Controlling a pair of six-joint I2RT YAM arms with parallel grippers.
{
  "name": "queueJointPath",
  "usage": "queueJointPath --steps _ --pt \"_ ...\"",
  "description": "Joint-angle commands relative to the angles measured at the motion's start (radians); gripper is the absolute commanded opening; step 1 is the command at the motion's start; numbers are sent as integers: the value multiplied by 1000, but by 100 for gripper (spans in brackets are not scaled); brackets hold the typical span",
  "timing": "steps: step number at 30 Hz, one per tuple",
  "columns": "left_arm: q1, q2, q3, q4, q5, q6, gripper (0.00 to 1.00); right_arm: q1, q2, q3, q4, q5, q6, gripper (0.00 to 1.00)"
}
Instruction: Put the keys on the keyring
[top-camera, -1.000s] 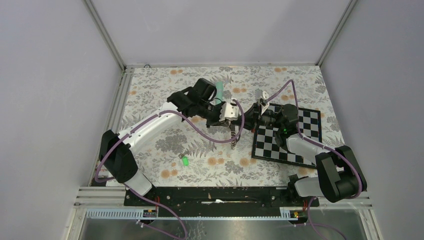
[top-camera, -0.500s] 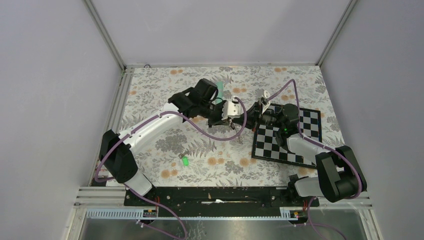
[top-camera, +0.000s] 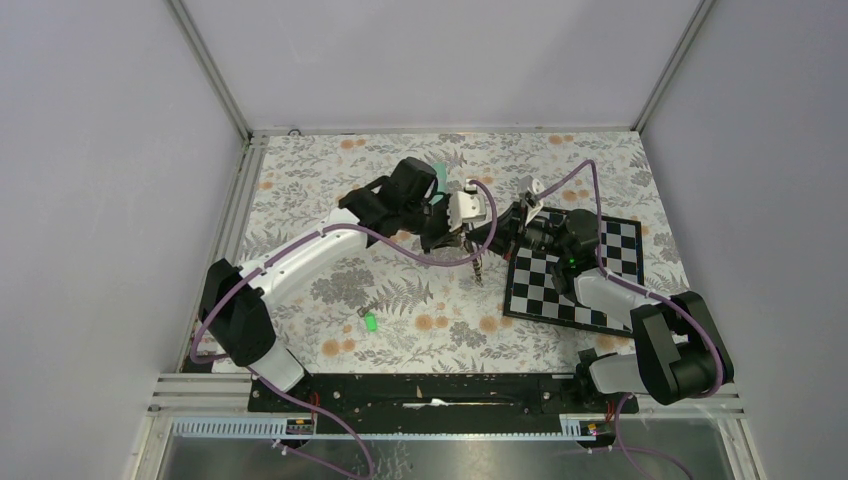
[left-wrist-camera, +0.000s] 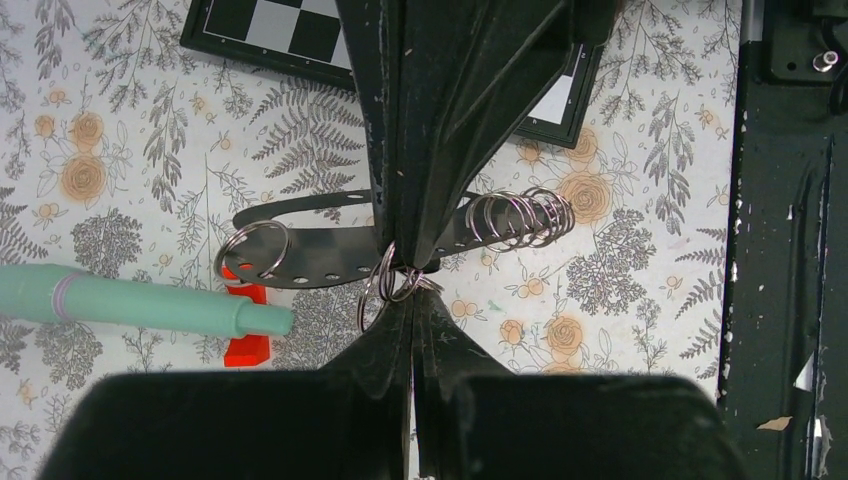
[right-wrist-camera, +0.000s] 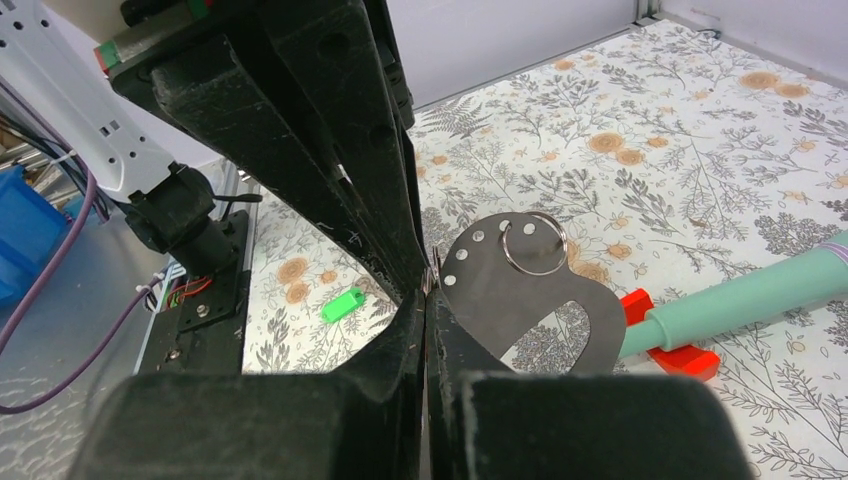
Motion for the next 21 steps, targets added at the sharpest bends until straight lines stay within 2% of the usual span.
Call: queueJointPath --steps 1,9,18,21 --pt "-46 0 16 151 52 -88 0 10 -8 4 85 57 12 0" --pt "-49 17 25 218 22 -228 0 10 -6 -5 85 86 10 0" --pt "-58 33 31 234 19 -270 0 10 -9 -6 83 92 10 0" --pt "-58 33 30 233 17 -269 5 10 -10 -7 82 92 8 0"
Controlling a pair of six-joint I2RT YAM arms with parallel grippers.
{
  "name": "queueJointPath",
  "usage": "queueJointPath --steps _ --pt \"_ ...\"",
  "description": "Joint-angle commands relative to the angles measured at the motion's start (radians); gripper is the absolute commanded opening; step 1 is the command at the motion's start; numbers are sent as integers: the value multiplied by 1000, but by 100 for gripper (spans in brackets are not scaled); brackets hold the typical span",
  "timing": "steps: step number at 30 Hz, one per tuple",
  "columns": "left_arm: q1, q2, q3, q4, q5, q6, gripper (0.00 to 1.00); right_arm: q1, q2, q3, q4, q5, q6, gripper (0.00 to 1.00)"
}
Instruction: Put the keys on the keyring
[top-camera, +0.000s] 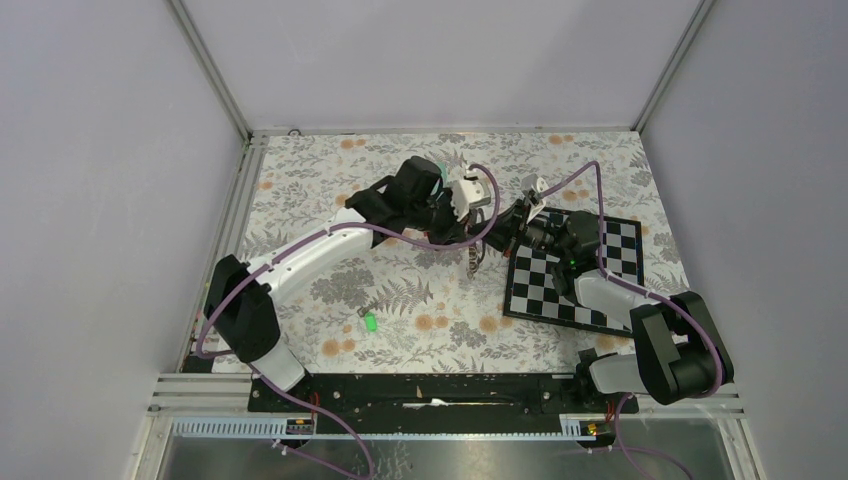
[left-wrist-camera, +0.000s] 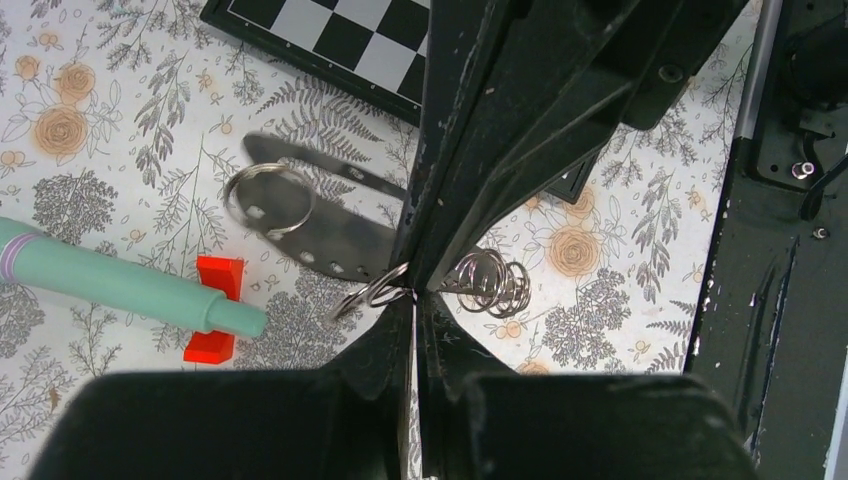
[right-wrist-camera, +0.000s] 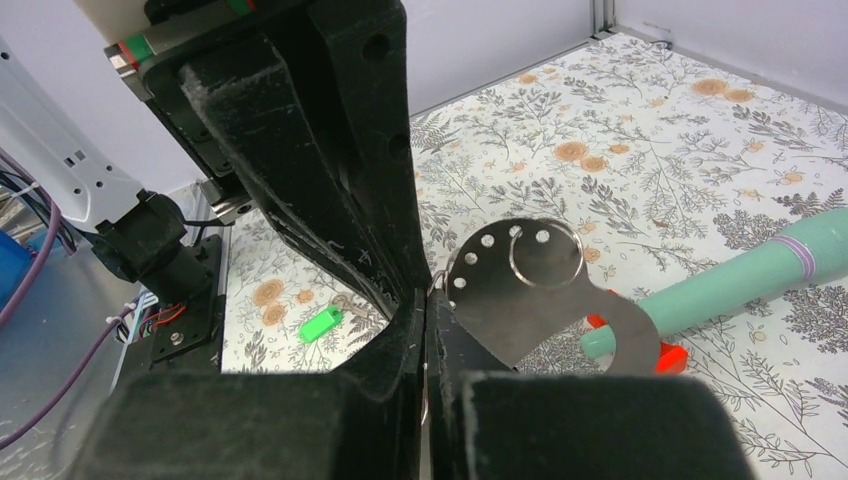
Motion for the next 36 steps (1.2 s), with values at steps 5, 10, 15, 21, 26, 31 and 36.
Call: queueJointPath --steps 5,10,15,21,26,31,36 --pt "-48 -15 17 141 60 -10 16 9 -11 8 55 6 -9 0" --pt "-41 -65 -14 130 28 35 24 -11 -21 8 59 -3 -8 0" --pt "-14 -107 -43 108 38 72 31 -19 -26 8 77 -16 7 0" --pt "41 -148 -65 101 77 87 36 -22 -24 9 87 -26 17 0" --pt "54 -138 -54 89 117 107 38 -23 -22 11 90 -33 22 0" --pt "55 -124 -64 85 150 175 37 -25 -22 12 91 -43 22 0" --pt "57 -108 -62 84 174 216 36 -25 -18 11 95 -57 18 0"
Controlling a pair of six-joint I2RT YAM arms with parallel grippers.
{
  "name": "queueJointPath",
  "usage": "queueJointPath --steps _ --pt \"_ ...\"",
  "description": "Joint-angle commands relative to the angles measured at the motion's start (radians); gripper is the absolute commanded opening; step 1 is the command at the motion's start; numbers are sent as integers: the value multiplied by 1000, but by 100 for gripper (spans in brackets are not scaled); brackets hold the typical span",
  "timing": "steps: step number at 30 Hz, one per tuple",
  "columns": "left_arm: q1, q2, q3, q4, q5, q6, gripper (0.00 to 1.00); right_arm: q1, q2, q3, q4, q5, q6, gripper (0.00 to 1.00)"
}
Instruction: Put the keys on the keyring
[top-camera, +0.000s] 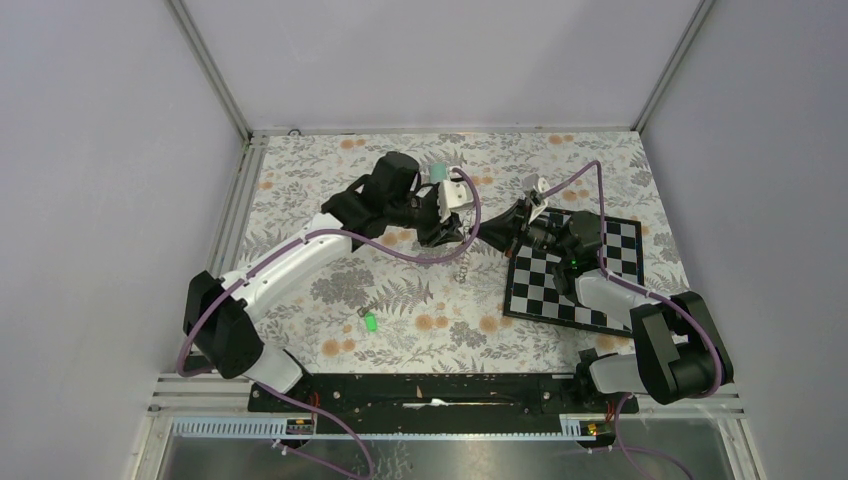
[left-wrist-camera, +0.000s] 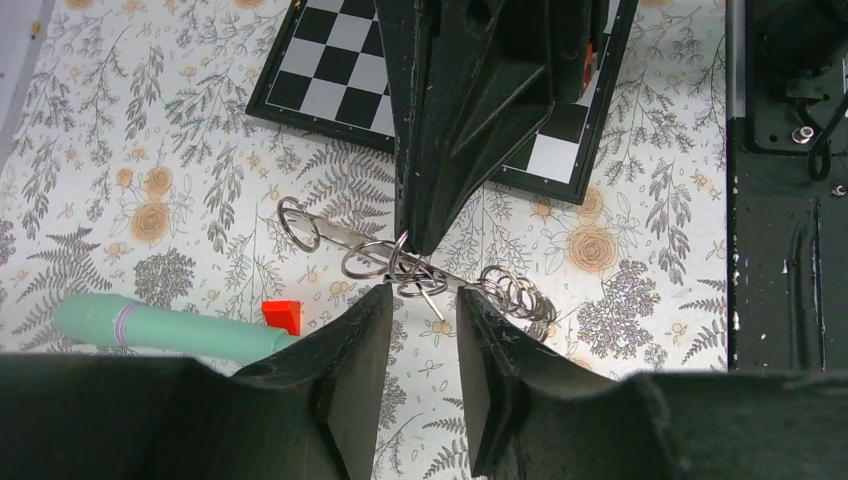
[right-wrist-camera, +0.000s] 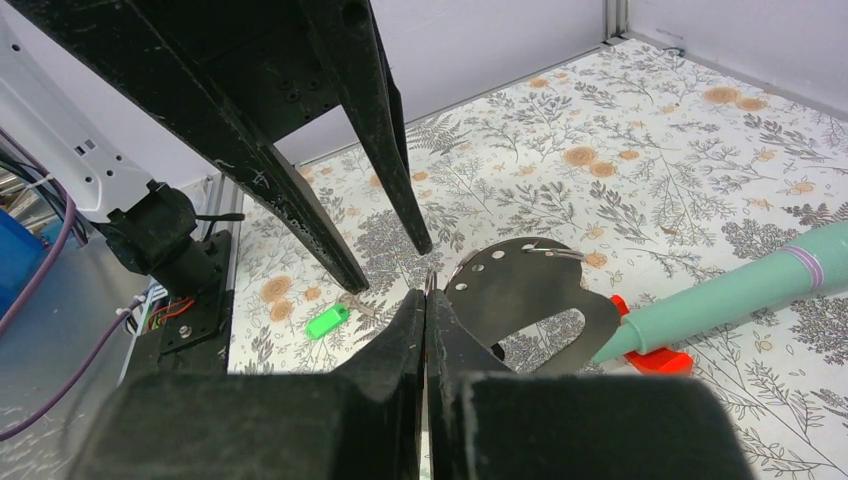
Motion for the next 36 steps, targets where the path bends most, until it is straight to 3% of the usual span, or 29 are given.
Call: queueJointPath --steps 1,16,26,36 --pt "3 8 -3 27 58 70 36 -7 -18 11 71 -29 6 0" --pt "26 39 -49 -13 187 277 33 -7 -17 21 59 -64 7 0" --pt "26 99 -25 12 204 291 39 -7 -16 23 51 -70 2 0" --pt "45 59 -66 79 165 269 41 -7 -11 25 41 -79 -6 0"
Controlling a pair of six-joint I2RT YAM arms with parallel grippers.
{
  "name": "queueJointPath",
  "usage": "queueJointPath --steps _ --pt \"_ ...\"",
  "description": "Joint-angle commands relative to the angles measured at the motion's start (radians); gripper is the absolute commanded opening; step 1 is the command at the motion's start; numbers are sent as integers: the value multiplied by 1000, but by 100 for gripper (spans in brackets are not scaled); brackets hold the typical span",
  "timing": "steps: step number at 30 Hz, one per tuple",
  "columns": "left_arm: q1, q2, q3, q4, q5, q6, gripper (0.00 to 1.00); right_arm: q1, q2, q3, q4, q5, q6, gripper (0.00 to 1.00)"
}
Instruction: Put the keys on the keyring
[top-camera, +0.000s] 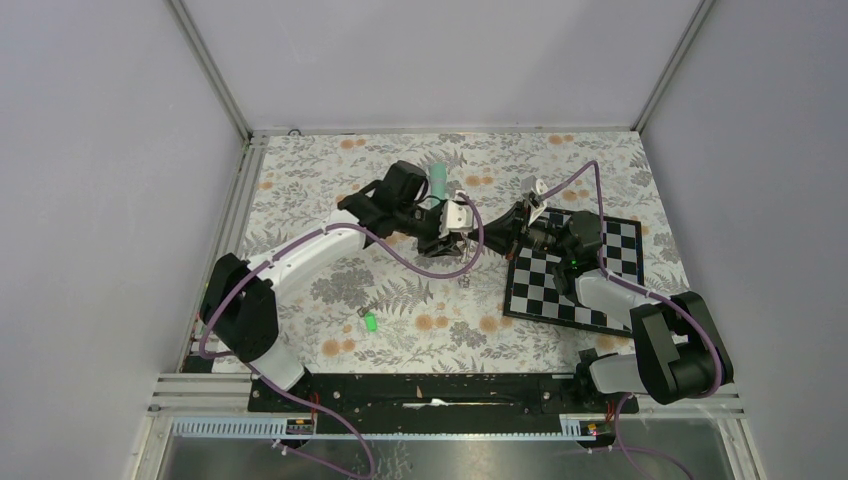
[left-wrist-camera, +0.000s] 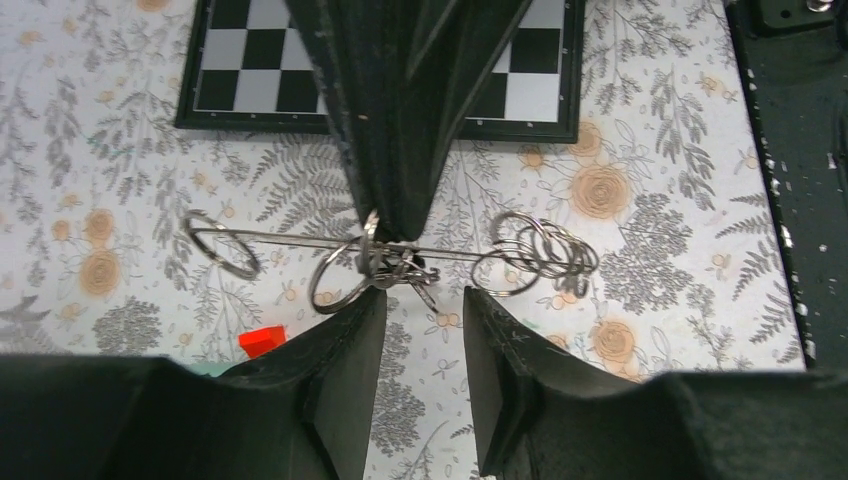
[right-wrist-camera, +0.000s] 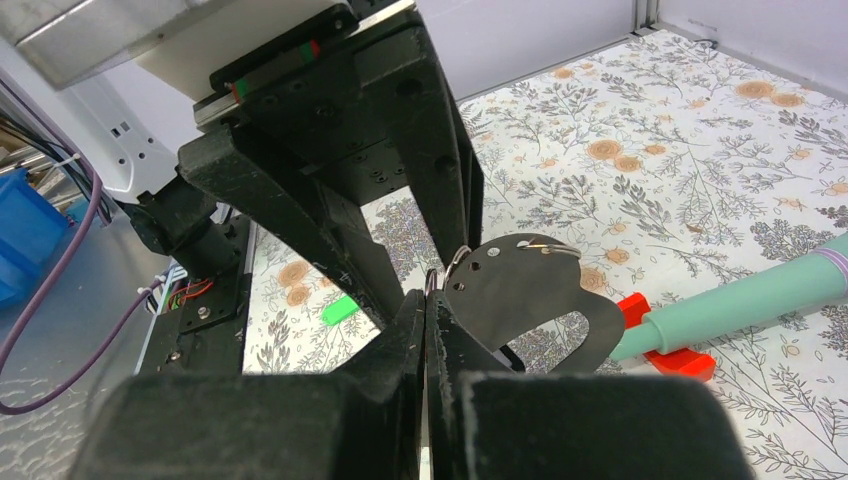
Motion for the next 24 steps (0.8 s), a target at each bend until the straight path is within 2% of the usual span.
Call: queueJointPath --steps 1,15,20,24 --pt "19 -48 -29 115 11 -13 42 -5 -9 25 43 -21 -8 0" --pt "18 -12 -37 129 118 -13 53 -6 0 29 27 -22 -17 0" --pt "17 -4 -52 147 152 -33 53 -6 -1 30 25 -21 -19 0" --pt "17 -1 -67 161 164 -50 47 -6 -4 29 22 -21 -21 0"
